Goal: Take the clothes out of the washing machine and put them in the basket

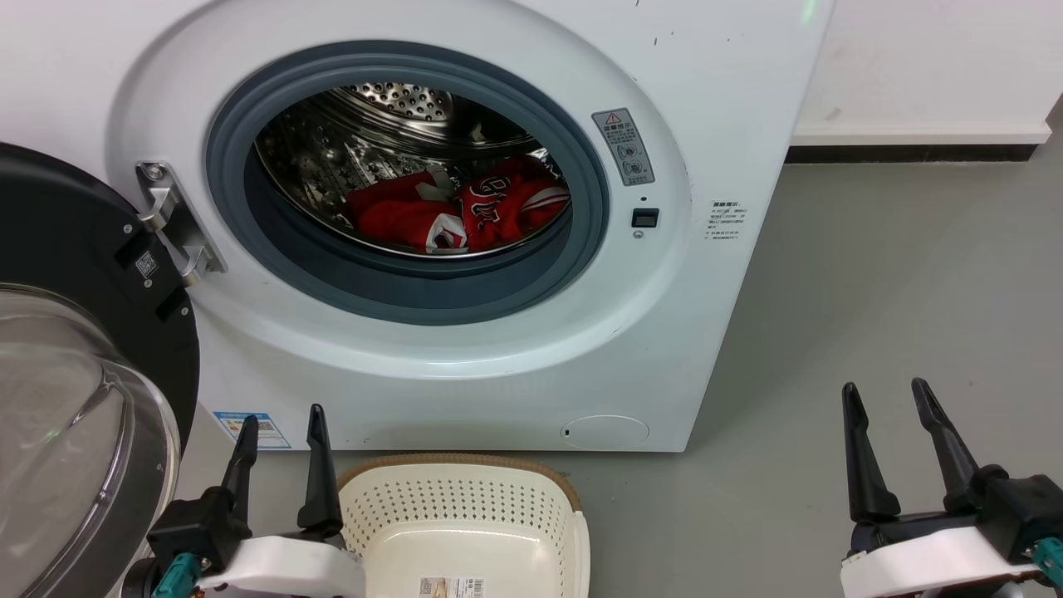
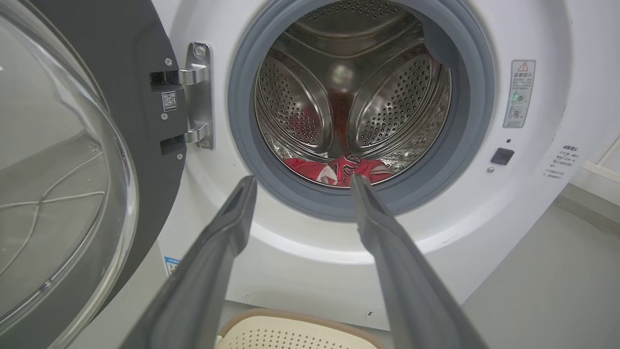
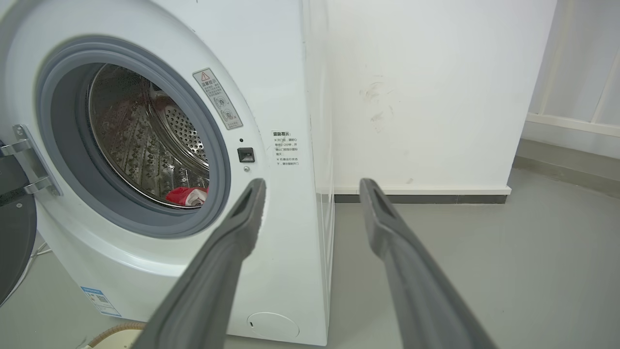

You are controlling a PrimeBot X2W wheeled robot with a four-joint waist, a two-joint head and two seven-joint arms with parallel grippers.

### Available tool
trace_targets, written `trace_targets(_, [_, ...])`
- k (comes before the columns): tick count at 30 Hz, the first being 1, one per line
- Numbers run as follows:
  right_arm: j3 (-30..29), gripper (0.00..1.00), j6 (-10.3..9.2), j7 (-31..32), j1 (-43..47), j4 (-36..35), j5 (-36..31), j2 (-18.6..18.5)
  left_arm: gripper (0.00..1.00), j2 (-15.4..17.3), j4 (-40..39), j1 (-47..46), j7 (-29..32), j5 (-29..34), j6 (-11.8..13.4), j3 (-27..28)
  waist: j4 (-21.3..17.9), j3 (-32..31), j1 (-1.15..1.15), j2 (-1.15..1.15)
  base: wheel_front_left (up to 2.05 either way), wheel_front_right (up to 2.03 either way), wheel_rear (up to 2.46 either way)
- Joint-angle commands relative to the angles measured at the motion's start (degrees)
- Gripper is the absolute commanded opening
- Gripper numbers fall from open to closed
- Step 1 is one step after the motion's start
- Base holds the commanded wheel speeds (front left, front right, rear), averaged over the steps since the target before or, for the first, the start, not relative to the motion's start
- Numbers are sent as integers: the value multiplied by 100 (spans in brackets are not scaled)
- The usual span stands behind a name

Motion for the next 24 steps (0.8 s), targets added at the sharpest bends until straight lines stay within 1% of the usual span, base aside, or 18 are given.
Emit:
trace_targets(1, [6,100,-2,-61,58,-74,-164,1,100,-6,-25,53,-64,149,2,-3,1,-1,0,0,0,0,0])
trace_targets(24, [-4,100,-2,-305,201,-124,-1045,4,100,-30,52,212,-308,1130,49,-29,-40,-16,0,0,0,0,0])
